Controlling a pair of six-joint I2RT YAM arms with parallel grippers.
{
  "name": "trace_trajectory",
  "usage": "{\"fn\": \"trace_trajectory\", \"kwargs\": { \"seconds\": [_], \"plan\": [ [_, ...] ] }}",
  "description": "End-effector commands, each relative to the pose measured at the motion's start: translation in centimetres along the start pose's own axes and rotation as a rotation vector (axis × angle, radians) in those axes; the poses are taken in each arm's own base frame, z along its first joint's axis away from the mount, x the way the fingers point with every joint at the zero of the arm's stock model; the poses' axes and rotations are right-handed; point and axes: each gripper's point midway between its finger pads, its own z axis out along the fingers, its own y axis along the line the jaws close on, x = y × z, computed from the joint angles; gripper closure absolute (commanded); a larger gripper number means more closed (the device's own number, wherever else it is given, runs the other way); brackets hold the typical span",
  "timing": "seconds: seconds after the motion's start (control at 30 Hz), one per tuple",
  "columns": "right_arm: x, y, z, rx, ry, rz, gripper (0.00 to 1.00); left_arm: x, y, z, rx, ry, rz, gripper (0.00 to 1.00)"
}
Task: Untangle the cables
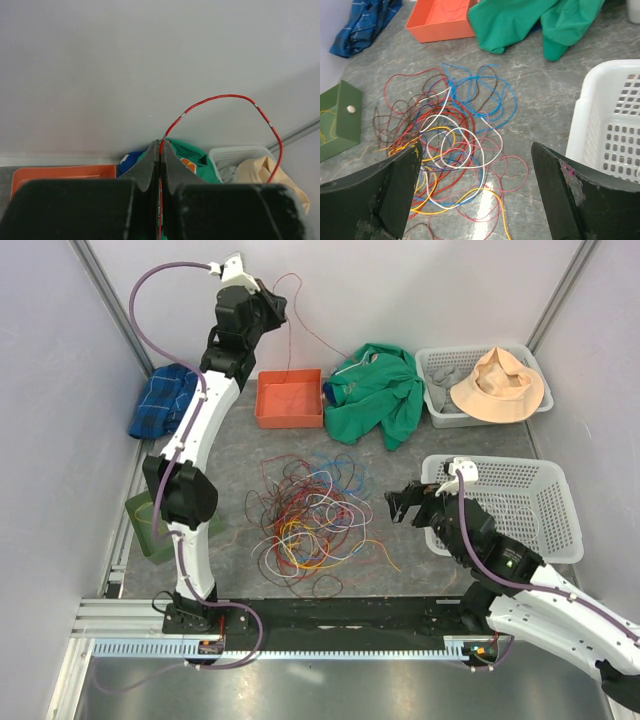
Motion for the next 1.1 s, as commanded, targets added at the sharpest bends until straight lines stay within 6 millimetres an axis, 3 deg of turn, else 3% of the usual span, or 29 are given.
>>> {"fn": "trace_trajectory", "kwargs": {
  "seconds": [0.0,0.07,0.17,0.23,0.27,0.43,0.63,0.77,0.83,0.87,0.93,0.97,1.07],
  "plan": [
    [-0.5,-0.9,0.8,0.061,-0.041,-0.033,0.02,0.7,2.1,2.4,0.027,-0.017,-0.087,0.98],
    [-0.3,-1.0,1.1,0.071,-0.039,-0.041,0.02,2.3,4.2,3.5,-0.003,0.003,-0.096,0.98],
    [0.4,-1.3,1.7,0.089,-0.023,-0.055,0.02,3.2,7.0,4.5,-0.046,0.004,-0.125,0.98],
    [0.9,-1.3,2.1,0.096,-0.017,-0.056,0.02,3.0,7.3,4.9,-0.013,-0.012,-0.192,0.98],
    [1.3,-1.5,2.3,0.102,-0.011,-0.06,0.02,4.0,7.7,5.1,0.02,0.017,-0.221,0.98],
    [1.8,-1.4,3.0,0.113,-0.004,-0.063,0.02,2.9,4.9,4.9,0.199,-0.011,-0.299,0.98],
    [1.9,-1.5,3.1,0.115,-0.004,-0.058,0.02,1.3,0.9,3.2,0.301,-0.008,-0.347,0.98],
    [1.6,-1.4,2.5,0.094,-0.018,-0.026,0.02,4.1,-0.6,2.8,0.341,0.046,-0.368,0.98],
    [1.6,-1.4,2.2,0.091,-0.016,-0.016,0.02,5.2,0.1,2.9,0.323,0.06,-0.386,0.98],
    [1.1,-1.5,1.8,0.089,-0.03,-0.006,0.02,6.7,1.1,3.1,0.295,0.078,-0.398,0.98],
    [1.0,-1.7,1.4,0.092,-0.031,-0.003,0.02,7.4,2.0,3.2,0.276,0.064,-0.393,0.98],
    [0.6,-1.8,1.1,0.09,-0.044,0.007,0.02,8.7,3.3,3.4,0.239,0.07,-0.396,0.98],
    [0.4,-2.0,0.5,0.089,-0.051,0.019,0.02,10.0,5.9,3.8,0.175,0.067,-0.393,0.98]
  ]
}}
